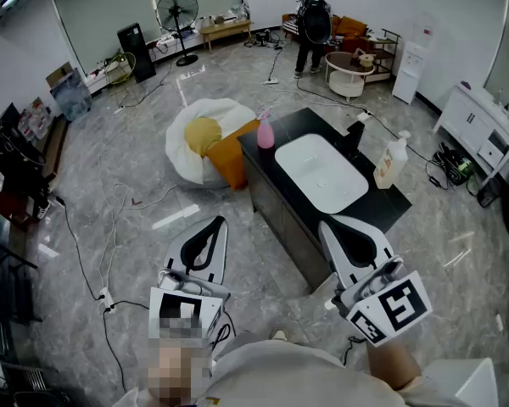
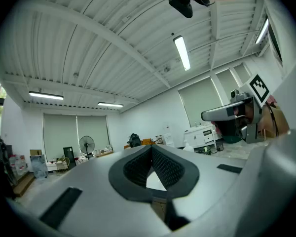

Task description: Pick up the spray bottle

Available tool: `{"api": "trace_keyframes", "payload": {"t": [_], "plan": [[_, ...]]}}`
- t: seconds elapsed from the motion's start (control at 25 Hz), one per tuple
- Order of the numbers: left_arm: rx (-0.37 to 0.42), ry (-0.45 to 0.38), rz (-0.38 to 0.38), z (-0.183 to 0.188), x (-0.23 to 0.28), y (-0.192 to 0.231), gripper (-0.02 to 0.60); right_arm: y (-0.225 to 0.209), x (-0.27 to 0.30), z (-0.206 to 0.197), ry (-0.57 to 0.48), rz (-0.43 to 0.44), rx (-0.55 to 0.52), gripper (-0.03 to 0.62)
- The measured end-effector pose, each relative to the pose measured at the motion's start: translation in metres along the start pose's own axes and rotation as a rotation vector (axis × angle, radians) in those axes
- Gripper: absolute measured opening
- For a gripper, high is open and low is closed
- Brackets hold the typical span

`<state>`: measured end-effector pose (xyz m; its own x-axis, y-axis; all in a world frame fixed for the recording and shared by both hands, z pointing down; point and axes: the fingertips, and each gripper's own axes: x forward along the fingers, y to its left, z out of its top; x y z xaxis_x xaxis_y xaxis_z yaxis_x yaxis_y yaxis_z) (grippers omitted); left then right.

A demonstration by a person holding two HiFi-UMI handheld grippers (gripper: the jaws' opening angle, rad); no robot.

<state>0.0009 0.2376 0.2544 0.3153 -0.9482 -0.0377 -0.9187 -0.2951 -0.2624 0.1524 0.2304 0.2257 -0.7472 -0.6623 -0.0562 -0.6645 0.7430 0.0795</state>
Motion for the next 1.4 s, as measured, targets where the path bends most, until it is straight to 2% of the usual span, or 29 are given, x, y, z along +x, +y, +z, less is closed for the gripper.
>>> {"api": "trace_keyframes", "payload": {"t": [0.28,0.64,0.76,0.8,0.84,0.88,1.04,1.4], "plan": [[-0.004,-0.008,0.026,0.004,-0.003,0.003,0.018,-0.001,-0.002,-0.001,-0.008,0.018,0.051,0.029],[-0.007,0.013,0.006,0.003,0.002,-0.010,0.018,-0.012,-0.008,-0.007,0.001,0.016,0.061,0.029],[-0.011,0.013,0.012,0.004,0.004,-0.009,0.019,-0.018,-0.010,0.001,-0.064,-0.002,0.098,0.031],[-0.012,0.014,0.012,0.003,0.005,-0.008,0.018,-0.022,-0.010,0.006,-0.104,-0.013,0.121,0.077],[-0.011,0.015,0.011,0.002,0.007,-0.007,0.018,-0.026,-0.010,0.009,-0.135,-0.023,0.142,0.191],[-0.010,0.016,0.010,0.001,0.008,-0.006,0.018,-0.031,-0.008,0.009,-0.150,-0.032,0.155,0.246],[-0.013,0.019,0.011,-0.008,0.016,-0.006,0.018,-0.044,-0.002,-0.008,-0.112,-0.055,0.133,0.268],[-0.040,0.034,-0.004,-0.043,0.061,0.013,0.018,-0.063,0.048,-0.040,-0.050,-0.047,0.108,0.268]]}}
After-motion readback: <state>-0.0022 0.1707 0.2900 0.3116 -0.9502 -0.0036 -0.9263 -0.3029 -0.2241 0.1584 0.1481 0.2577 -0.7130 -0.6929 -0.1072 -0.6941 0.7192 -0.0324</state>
